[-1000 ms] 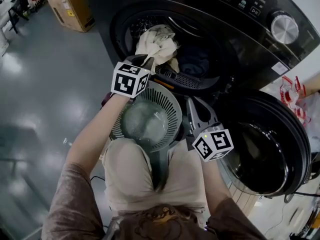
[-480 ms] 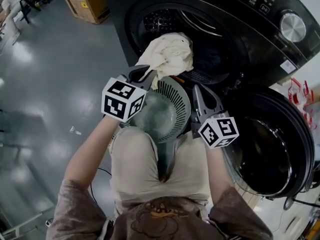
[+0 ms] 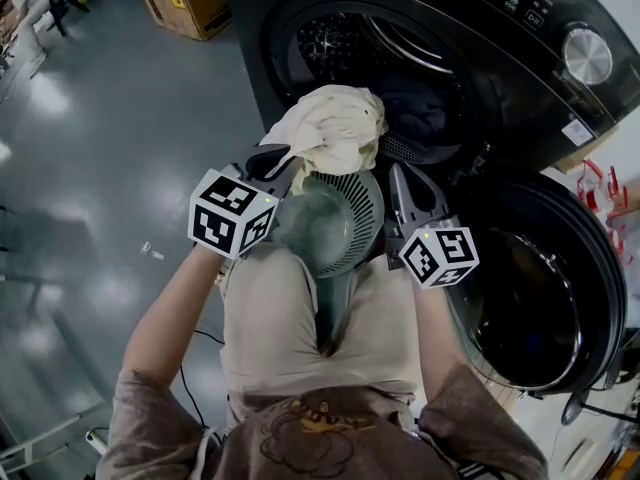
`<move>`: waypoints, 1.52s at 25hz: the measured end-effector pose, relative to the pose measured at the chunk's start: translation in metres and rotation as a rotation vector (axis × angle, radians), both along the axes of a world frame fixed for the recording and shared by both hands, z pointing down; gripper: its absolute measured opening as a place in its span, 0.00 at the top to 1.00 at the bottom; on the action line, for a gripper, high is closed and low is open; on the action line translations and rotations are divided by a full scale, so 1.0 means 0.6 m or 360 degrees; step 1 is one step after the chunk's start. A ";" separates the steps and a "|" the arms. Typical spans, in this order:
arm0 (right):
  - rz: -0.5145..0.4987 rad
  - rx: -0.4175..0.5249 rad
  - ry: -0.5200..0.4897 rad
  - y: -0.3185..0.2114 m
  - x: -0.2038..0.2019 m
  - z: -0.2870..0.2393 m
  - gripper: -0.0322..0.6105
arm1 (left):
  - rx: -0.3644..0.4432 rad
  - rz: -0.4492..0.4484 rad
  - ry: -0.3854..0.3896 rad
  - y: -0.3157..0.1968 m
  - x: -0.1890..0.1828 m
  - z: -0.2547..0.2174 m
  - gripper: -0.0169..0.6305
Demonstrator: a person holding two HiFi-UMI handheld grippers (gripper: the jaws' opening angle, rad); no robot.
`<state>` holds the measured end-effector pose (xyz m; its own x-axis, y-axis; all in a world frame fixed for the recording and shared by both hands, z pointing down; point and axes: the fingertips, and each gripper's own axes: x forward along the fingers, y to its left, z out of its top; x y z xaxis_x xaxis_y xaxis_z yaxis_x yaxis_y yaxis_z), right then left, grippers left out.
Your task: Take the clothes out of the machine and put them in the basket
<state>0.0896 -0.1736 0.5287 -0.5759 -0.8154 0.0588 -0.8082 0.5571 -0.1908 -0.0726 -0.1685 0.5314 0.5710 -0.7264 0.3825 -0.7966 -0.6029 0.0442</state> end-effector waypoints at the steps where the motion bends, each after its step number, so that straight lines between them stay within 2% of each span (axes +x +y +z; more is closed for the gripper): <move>1: -0.0002 0.0001 0.0002 0.000 -0.001 0.000 0.95 | -0.0009 0.0006 0.0005 0.002 -0.001 0.002 0.90; 5: -0.0004 0.0002 0.0003 0.000 0.000 -0.001 0.95 | -0.0056 0.0051 0.0005 0.006 0.001 0.012 0.83; 8: 0.0004 -0.0003 0.0001 -0.001 0.002 0.001 0.95 | -0.0107 0.0089 -0.0055 0.009 0.006 0.028 0.71; 14: 0.0011 -0.0006 -0.0013 -0.004 0.002 0.003 0.95 | -0.0211 0.0202 -0.0154 0.021 0.011 0.065 0.56; 16: 0.0011 -0.0006 -0.0017 -0.004 0.001 0.004 0.95 | -0.0237 0.0231 -0.0153 0.026 0.011 0.071 0.53; 18: 0.0007 -0.0004 -0.0016 -0.004 -0.002 0.004 0.95 | -0.0246 0.0239 -0.0101 0.026 0.010 0.068 0.48; 20: 0.0003 -0.0004 -0.0014 -0.004 -0.005 0.004 0.95 | -0.0239 0.0215 -0.0053 0.022 0.007 0.060 0.48; 25: -0.0005 -0.0010 -0.0014 -0.002 -0.008 0.007 0.95 | -0.0209 0.0189 -0.0033 0.013 0.009 0.054 0.45; 29: 0.0014 -0.0011 -0.0024 0.002 -0.007 0.005 0.95 | -0.0144 0.0191 0.0032 -0.014 0.027 0.038 0.41; 33: 0.0032 -0.0008 -0.0020 0.011 -0.004 0.000 0.95 | -0.0048 0.0224 0.0071 -0.062 0.068 0.021 0.37; 38: 0.0015 -0.0019 0.0021 0.031 -0.006 0.003 0.95 | 0.0044 0.0329 0.0014 -0.125 0.141 0.034 0.35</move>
